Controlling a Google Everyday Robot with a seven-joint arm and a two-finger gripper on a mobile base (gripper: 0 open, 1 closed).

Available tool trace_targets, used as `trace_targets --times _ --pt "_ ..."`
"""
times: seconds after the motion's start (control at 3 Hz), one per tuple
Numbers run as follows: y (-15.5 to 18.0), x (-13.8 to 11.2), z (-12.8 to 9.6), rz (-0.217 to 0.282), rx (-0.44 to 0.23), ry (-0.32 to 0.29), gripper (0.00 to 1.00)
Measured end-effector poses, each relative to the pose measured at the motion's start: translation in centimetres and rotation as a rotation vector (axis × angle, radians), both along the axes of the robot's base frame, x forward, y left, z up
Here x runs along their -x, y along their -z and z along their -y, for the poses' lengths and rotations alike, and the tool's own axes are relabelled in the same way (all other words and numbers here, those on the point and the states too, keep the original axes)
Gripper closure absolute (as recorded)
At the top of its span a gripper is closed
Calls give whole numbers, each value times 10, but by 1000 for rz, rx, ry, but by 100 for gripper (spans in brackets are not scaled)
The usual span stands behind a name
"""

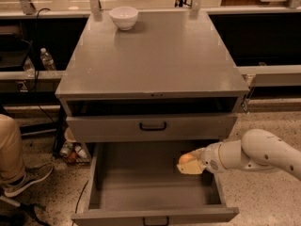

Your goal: Place orange into middle drawer

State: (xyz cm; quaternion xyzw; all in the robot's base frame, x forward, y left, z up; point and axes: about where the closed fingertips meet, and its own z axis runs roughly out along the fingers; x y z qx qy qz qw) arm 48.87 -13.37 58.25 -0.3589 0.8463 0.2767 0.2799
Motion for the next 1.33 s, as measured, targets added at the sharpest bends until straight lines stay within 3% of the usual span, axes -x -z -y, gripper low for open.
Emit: trace_targets --times 0.33,0.67,1.33 --pt "31 -1 -16 27 -25 -35 100" --pt "77 -7 -37 47 -50 -35 100" --pt "126 -21 -64 84 -48 -12 100"
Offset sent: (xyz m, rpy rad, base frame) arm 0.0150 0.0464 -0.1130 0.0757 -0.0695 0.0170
